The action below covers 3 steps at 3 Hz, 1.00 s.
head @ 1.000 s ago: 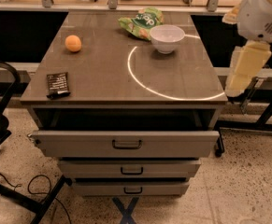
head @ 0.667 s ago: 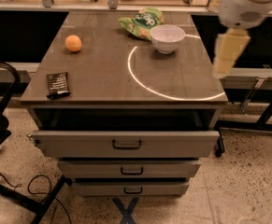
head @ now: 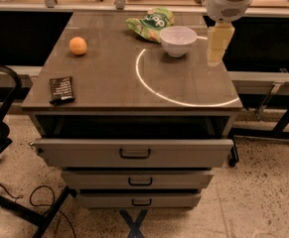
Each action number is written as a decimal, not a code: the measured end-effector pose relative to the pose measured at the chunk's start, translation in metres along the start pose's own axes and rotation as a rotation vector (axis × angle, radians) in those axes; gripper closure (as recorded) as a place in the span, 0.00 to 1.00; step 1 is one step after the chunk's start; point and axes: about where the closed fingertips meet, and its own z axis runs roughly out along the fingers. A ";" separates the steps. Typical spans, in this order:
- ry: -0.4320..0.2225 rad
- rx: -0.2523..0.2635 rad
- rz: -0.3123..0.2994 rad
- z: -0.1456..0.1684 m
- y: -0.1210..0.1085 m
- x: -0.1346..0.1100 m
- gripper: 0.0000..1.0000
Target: Move white bowl near rxbar chocolate
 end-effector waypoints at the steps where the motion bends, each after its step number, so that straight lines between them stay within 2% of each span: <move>1: 0.000 0.000 0.000 0.000 0.000 0.000 0.00; 3: -0.063 -0.044 -0.016 0.059 -0.016 -0.028 0.00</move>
Offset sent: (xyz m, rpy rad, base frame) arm 0.0617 0.0337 -0.0545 0.0653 0.0424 0.0507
